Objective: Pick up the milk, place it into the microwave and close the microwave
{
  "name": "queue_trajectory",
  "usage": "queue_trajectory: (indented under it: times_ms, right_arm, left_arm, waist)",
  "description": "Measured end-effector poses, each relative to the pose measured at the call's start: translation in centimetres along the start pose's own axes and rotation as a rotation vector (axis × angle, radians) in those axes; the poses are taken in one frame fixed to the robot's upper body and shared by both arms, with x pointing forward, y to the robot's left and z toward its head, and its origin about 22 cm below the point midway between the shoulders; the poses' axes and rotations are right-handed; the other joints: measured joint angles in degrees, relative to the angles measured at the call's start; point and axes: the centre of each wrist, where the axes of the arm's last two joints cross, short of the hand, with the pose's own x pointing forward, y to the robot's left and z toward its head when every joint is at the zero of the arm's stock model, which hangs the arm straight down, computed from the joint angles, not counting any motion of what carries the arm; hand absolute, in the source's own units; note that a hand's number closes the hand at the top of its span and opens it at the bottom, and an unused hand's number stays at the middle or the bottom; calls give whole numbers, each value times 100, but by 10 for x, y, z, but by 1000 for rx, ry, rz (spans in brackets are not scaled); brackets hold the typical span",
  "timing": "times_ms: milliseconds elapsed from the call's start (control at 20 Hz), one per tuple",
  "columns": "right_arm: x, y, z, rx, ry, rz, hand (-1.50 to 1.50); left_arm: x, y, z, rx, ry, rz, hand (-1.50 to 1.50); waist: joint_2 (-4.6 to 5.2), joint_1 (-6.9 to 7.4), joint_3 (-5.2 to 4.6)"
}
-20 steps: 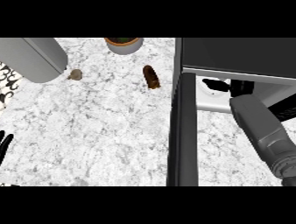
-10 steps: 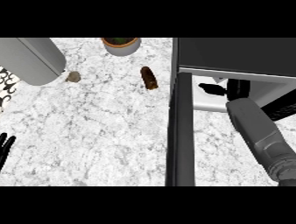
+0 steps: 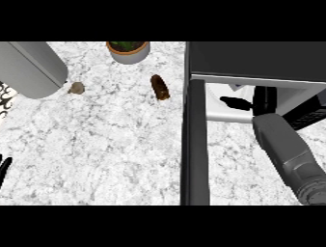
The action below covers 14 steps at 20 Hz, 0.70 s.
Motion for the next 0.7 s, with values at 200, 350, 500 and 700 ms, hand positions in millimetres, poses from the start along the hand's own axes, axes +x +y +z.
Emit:
queue_trajectory:
  times_ms: [200, 350, 500, 700]
  right_arm:
    - [-2, 5, 8, 25, -5, -67, -150]
    - [-6, 6, 16, 59, -14, -142, -150]
    - [-10, 10, 27, 84, -20, -214, -150]
    - [-14, 15, 43, 102, -10, -304, -150]
  left_arm:
    - [1, -5, 6, 3, 2, 0, -150]
    - [3, -13, 11, -4, 7, -5, -150]
    - [3, -15, 13, 1, 14, -9, -150]
    - [5, -21, 22, -13, 31, -19, -150]
  waist:
    - [-30, -60, -2]
    - [-65, -120, -7]
    - [-98, -181, -15]
    - [-153, -267, -27]
